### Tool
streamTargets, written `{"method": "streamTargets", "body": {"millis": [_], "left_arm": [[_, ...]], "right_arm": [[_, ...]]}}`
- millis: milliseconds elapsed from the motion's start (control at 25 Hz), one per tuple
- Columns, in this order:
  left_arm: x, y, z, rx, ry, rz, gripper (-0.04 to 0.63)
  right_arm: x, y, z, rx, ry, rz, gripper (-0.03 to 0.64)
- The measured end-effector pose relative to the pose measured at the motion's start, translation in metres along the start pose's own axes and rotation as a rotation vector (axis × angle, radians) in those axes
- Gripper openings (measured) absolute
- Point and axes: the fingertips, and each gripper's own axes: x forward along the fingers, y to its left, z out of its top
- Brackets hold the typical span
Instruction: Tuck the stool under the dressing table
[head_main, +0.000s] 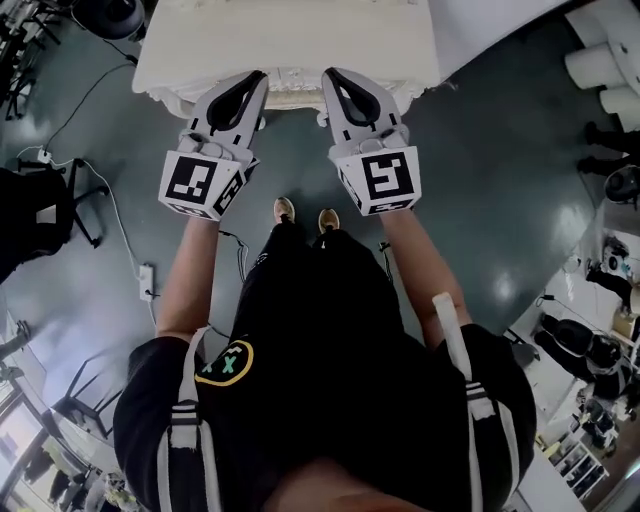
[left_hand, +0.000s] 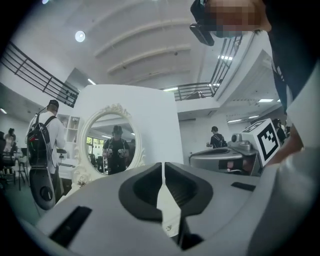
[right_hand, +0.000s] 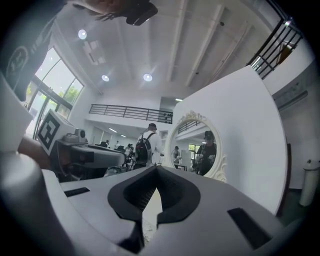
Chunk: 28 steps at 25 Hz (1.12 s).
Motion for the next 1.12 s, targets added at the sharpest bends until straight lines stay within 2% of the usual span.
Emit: {"method": "streamTargets", "body": {"millis": [240, 640, 1120], "left_arm": [[-0.012, -0.009, 0.015, 0.015, -0.006, -0.044, 0.032], [-0.017, 0.011, 0.008, 0.009, 0.000, -0.037, 0.032], [-0.010, 0.018, 0.009, 0.024, 0.003, -0.043, 0.032]], "right_arm": [[-0.010, 0.010, 0.015, -0.021, 0.004, 0.059, 0.021], [0.009, 0.035, 0.014, -0.012, 0.006, 0.123, 0.020], [0.025, 0.035, 0.012, -0.025, -0.002, 0.149, 0.020]]}}
